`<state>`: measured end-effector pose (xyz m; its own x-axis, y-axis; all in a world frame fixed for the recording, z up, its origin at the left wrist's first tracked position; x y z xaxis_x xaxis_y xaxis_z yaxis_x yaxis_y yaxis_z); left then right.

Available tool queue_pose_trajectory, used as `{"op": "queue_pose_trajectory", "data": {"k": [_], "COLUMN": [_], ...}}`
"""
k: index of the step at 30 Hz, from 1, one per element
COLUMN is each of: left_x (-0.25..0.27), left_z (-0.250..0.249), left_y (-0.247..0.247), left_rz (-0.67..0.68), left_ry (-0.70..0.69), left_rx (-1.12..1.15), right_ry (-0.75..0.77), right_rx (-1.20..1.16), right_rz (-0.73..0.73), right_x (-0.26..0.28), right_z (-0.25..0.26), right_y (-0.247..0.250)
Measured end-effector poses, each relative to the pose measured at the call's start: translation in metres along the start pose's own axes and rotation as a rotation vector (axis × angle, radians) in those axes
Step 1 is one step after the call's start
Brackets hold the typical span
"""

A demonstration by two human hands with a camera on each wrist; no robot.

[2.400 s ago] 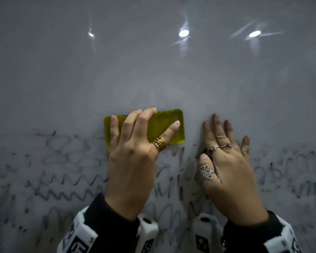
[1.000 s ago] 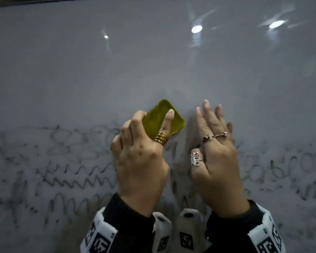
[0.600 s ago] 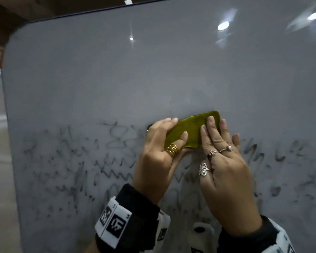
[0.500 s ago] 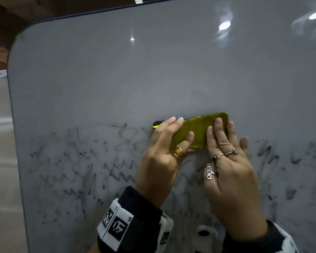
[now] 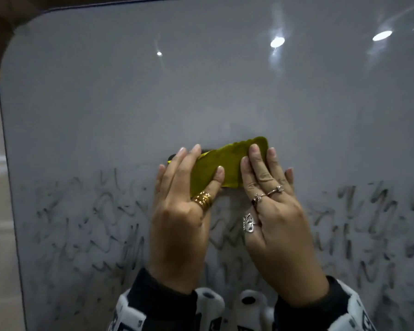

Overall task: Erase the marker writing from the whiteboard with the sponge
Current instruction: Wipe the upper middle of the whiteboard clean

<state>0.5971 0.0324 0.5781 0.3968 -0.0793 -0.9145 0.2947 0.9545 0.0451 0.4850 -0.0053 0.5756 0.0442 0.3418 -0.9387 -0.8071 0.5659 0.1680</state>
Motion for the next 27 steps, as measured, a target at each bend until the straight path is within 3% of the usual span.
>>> {"op": "queue_pose_trajectory", "data": {"k": [10,17,21,27], "left_x": [-0.010,-0.038,-0.026,0.004], "left_z": [-0.014,-0.030,-0.015,0.029], "left_y": [-0.002,-0.019,-0.007,0.024], "left_rz": [-0.060,0.054,0.114,0.170], "left_ry": [0.046,-0.032,-0.046,-0.042], "left_rx": [-0.004,0.137,0.089,-0.023], "right_ry": [-0.085,-0.205,-0.206,-0.094], "right_rx": [0.151,0.251,0.209,0.066], "right_rz": [0.066,0.036,0.038,0.103], "right_x": [0.015,0.010,0.011,0.018], "right_z": [-0.011,-0.024,-0.005,0.035], "right_y": [0.004,0.020,0.006,-0.031]}}
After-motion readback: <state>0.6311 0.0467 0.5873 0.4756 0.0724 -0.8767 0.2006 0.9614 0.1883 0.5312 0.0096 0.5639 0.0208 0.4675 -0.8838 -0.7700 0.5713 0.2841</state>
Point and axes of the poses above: each hand's wrist, its own x-axis away from the middle knuckle, its own y-axis out of the back of the hand, z = x × y, the point moved 9 cm from there along -x, towards the middle knuckle, and after that the axes turned 15 degrees about -y, right-handed, at the moved point
